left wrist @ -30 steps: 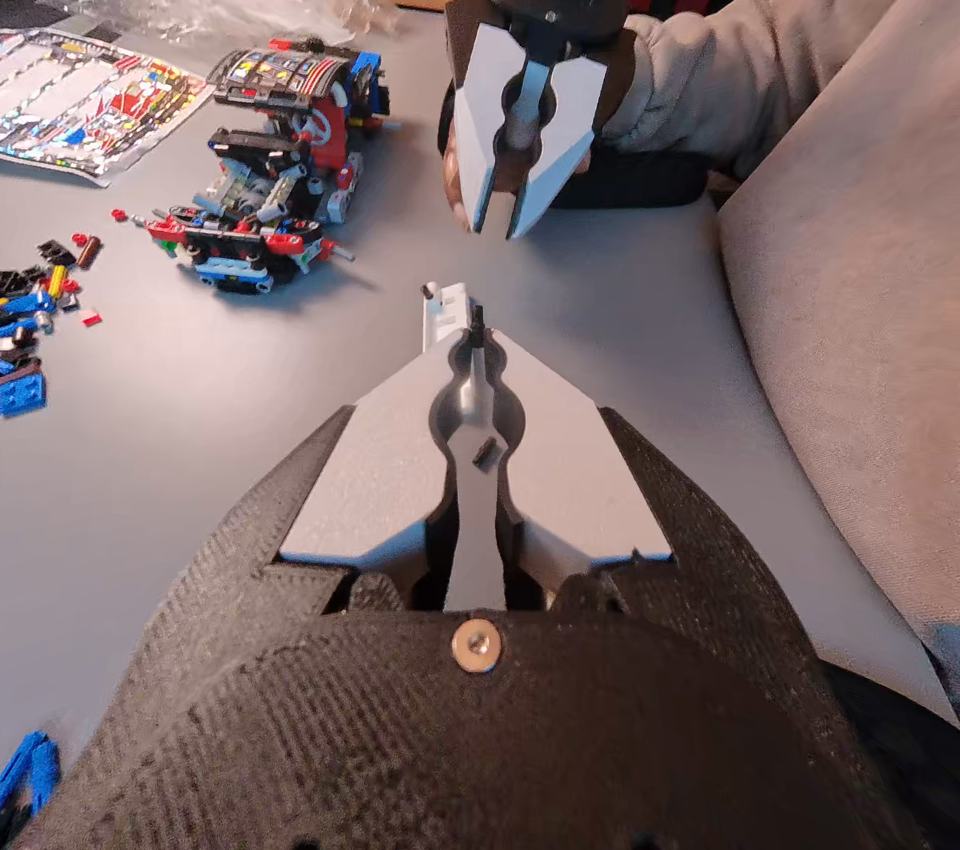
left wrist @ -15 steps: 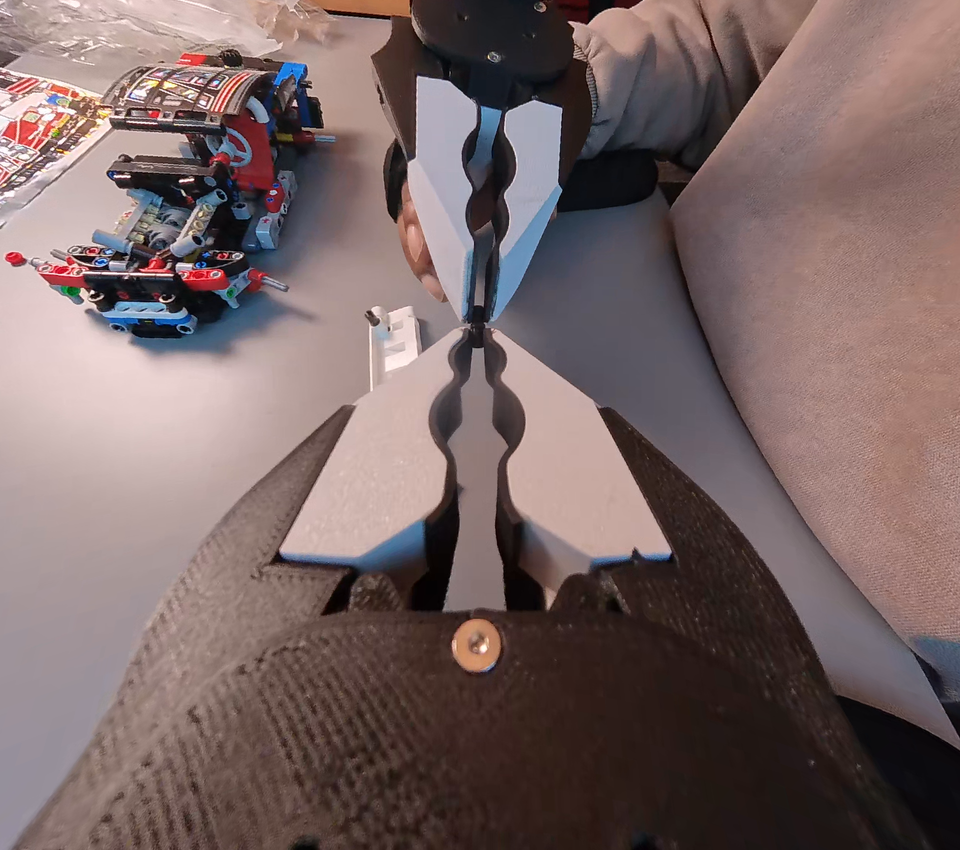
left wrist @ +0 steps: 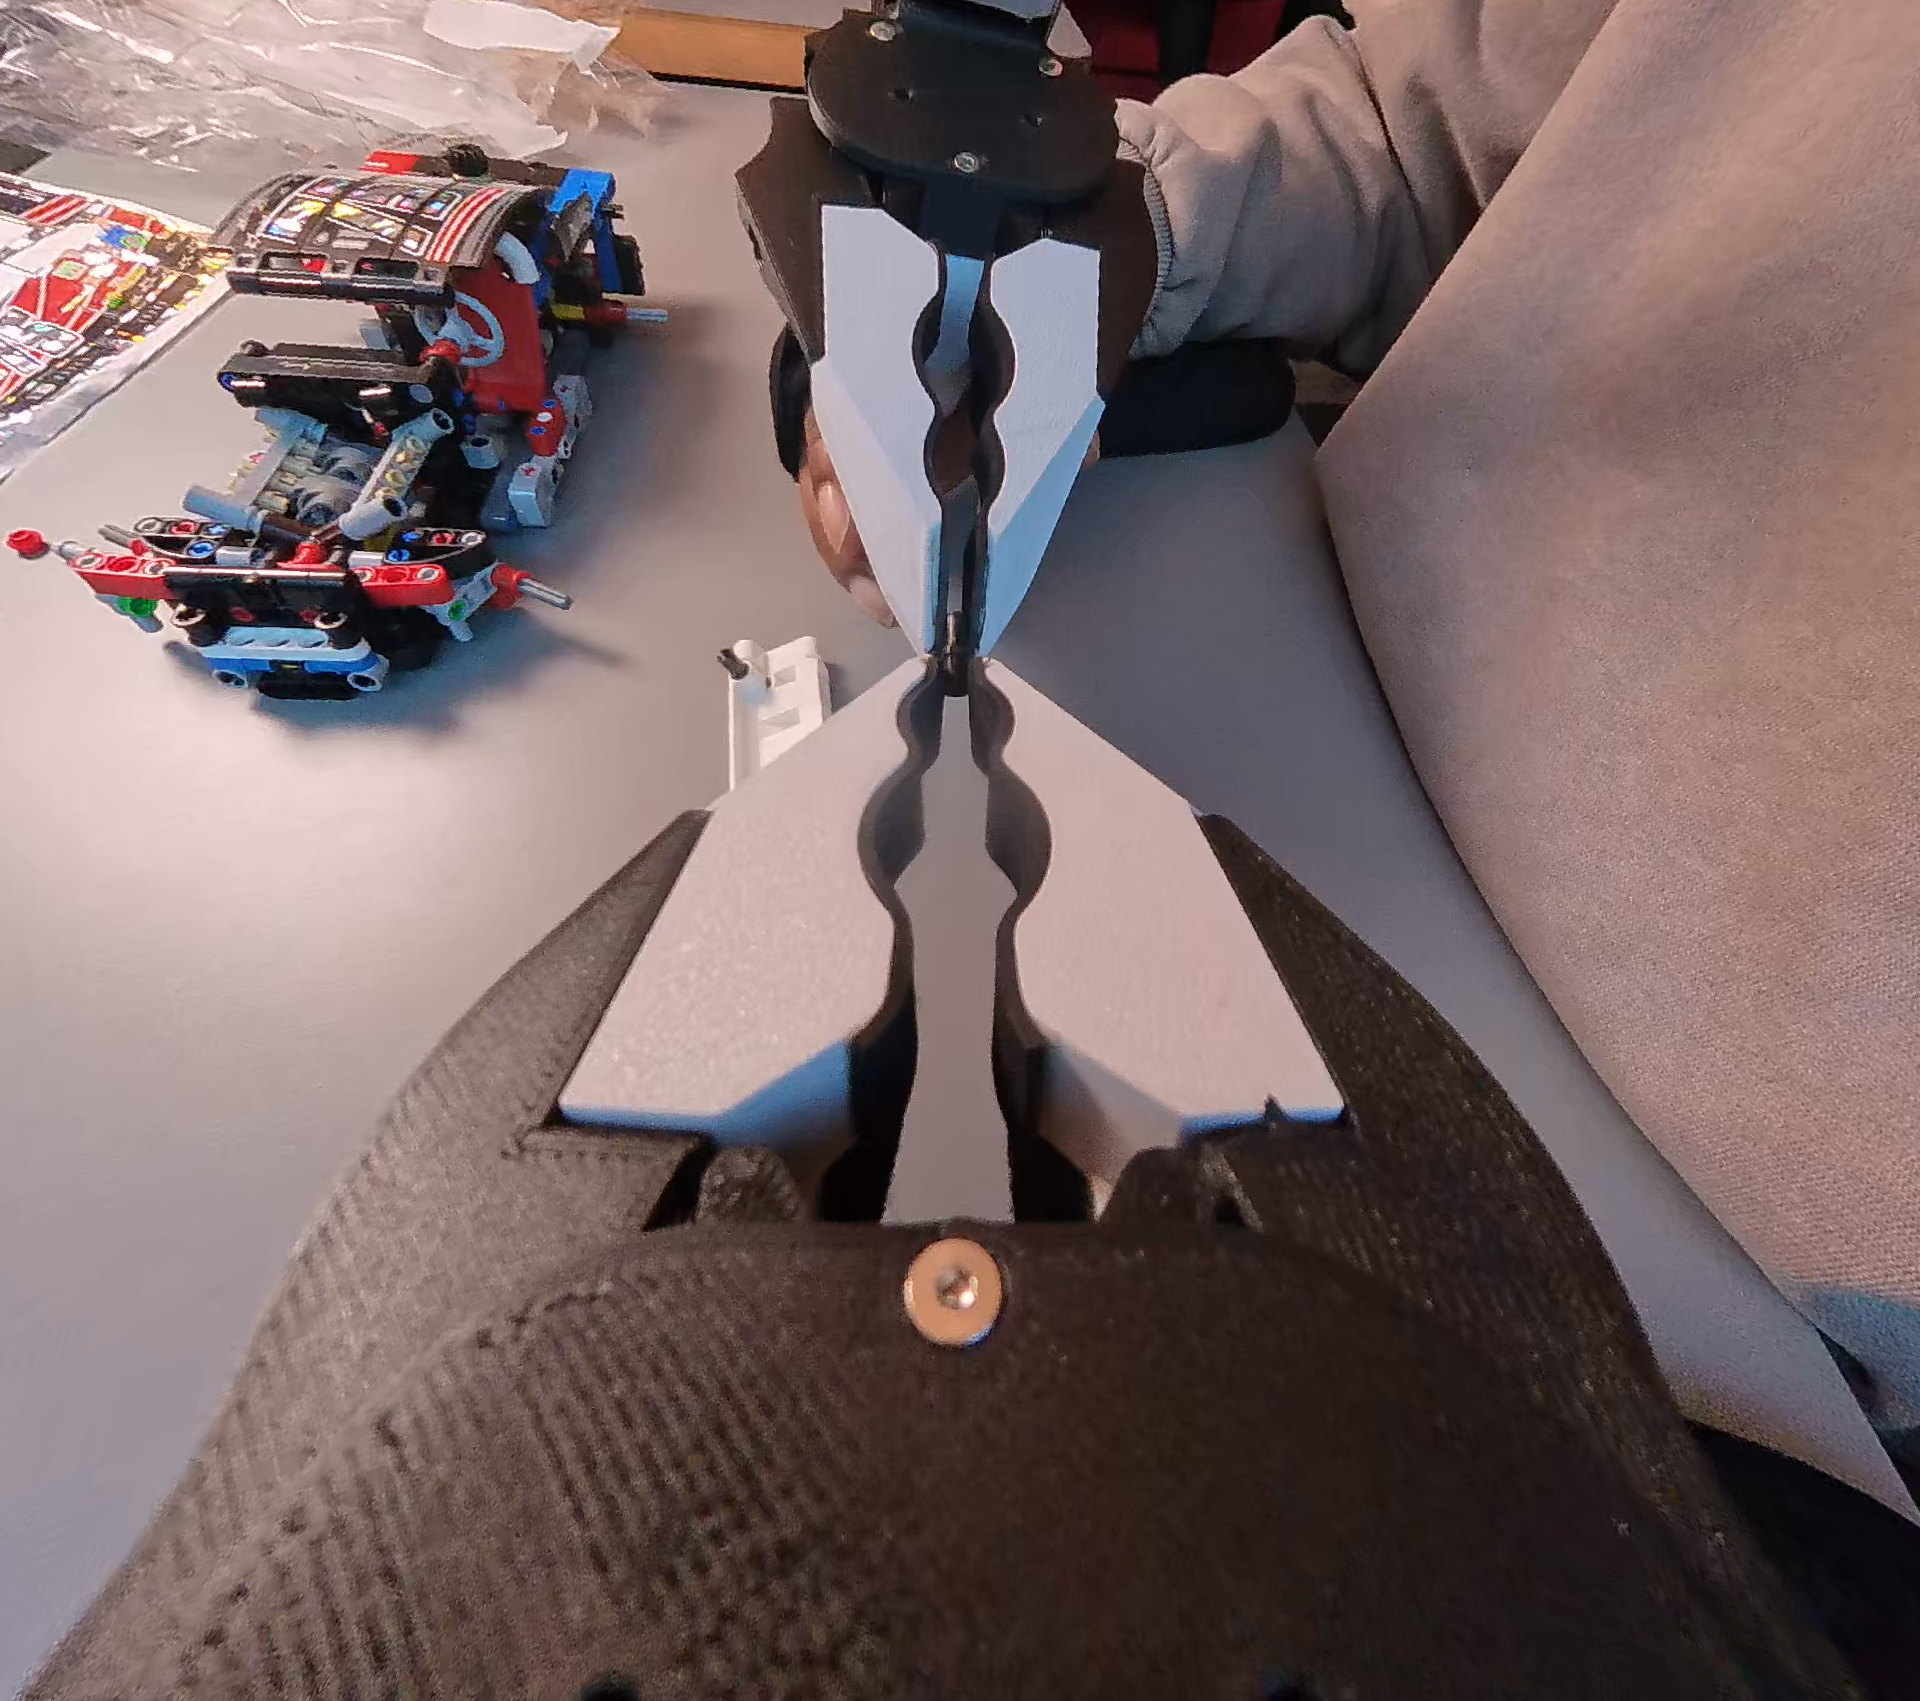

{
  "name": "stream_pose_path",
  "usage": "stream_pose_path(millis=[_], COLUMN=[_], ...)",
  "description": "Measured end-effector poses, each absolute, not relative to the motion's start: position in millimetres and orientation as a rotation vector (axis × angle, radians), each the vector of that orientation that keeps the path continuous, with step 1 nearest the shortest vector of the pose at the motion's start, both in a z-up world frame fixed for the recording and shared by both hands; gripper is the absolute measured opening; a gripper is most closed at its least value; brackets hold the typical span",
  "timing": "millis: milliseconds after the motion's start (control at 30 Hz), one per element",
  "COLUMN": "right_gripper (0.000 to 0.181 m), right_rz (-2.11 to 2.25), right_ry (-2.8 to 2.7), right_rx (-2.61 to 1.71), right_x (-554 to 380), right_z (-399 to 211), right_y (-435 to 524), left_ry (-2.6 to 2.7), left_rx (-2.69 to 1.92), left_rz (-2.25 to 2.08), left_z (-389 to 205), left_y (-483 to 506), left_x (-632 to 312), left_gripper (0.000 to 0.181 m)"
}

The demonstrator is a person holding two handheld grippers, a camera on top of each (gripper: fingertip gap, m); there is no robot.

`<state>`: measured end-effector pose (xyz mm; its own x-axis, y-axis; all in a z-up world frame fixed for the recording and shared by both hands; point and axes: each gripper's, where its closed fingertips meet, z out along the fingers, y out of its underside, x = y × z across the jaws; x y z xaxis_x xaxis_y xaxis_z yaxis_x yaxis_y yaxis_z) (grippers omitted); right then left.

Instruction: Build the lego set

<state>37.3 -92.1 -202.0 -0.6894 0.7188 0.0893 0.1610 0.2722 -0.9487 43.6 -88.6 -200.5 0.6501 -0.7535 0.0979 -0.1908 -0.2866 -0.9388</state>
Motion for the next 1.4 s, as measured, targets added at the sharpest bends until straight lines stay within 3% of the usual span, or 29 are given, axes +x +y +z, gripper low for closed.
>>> stream_pose_path(millis=[67, 200, 500, 733, 767, 1167, 1400], right_gripper=[0.001, 0.001, 0.002, 0.002, 0.002, 0.002, 0.002], right_rz=[1.429, 1.408, 1.296, 1.233, 1.232, 1.118, 0.957], right_ry=[-2.026, -1.994, -1.997, -2.066, -2.062, -2.061, -2.130], right_rx=[-0.807, -0.851, -0.951, -0.933, -0.935, -0.953, -0.951], right_x=[36.8, 37.4, 42.5, 43.6, 43.3, 37.9, 34.4], right_z=[-201.5, -199.5, -207.8, -220.5, -220.4, -229.0, -249.5], right_y=[-89.2, -74.9, -47.5, -53.3, -52.7, -45.6, -43.2], left_ry=[0.731, 0.681, 0.722, 0.742, 0.729, 0.269, 0.301], left_rx=[-1.817, -1.895, -2.080, -2.166, -2.170, -2.224, -2.255], left_rz=[-0.653, -0.547, -0.422, -0.370, -0.352, -0.640, -0.578], left_z=[-200.7, -212.2, -245.0, -260.3, -260.1, -248.5, -254.2], left_y=[-86.5, -78.9, -68.8, -66.6, -65.5, -56.7, -57.1], left_x=[40.1, 22.7, 11.0, 11.5, 9.6, -13.7, -12.5], left_gripper=[0.004, 0.025, 0.042, 0.023, 0.005, 0.002, 0.003])
